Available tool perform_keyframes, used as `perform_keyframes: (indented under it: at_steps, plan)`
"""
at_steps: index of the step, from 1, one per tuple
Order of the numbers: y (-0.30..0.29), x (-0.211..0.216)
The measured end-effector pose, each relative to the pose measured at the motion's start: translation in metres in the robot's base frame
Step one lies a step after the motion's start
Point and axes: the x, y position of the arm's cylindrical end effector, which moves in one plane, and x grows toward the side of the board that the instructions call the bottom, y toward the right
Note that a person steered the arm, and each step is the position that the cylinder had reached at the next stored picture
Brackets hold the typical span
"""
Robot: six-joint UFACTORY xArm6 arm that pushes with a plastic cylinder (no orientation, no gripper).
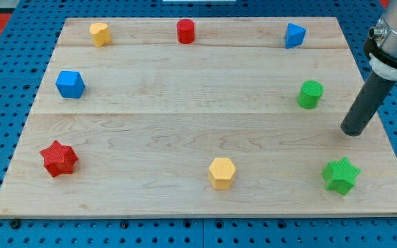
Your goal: Move the green circle down a bit
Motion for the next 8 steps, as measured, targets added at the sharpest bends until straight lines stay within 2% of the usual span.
perform_keyframes:
  at_steps: [2, 3, 4, 5, 8]
  plan:
    - [0.011, 0.001]
    - [0.043, -0.025]
    - [0.023, -0.069]
    - [-0.009, -0.087]
    - [-0.021, -0.119]
